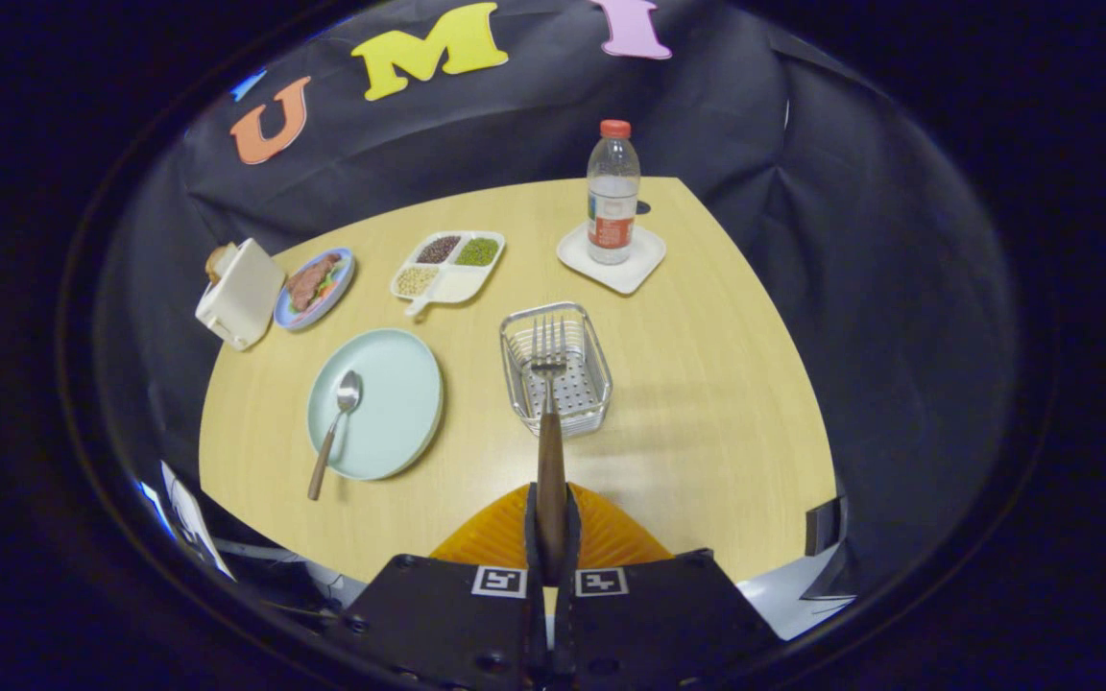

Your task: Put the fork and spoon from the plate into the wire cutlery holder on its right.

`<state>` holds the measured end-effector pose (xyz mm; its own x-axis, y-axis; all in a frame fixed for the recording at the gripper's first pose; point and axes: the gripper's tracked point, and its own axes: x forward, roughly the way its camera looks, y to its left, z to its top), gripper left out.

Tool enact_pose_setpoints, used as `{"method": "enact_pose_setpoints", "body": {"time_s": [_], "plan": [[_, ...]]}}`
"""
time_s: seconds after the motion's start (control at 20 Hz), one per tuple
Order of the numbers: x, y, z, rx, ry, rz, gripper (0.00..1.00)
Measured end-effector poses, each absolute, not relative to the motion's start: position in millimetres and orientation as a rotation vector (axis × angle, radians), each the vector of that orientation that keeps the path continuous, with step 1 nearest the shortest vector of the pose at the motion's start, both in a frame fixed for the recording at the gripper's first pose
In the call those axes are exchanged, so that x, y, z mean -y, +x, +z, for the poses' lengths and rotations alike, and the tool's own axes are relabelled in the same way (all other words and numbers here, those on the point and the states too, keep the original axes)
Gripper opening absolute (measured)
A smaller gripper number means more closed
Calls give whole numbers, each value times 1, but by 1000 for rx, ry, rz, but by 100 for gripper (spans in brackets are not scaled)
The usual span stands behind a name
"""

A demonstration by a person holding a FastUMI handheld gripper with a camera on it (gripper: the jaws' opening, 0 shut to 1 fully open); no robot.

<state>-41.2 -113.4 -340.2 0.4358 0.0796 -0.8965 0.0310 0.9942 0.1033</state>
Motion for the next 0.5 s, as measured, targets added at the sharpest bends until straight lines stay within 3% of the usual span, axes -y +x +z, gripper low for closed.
{"method": "enact_pose_setpoints", "body": {"time_s": [0.5], "plan": [[117, -19, -332, -1136, 19, 6, 12]]}}
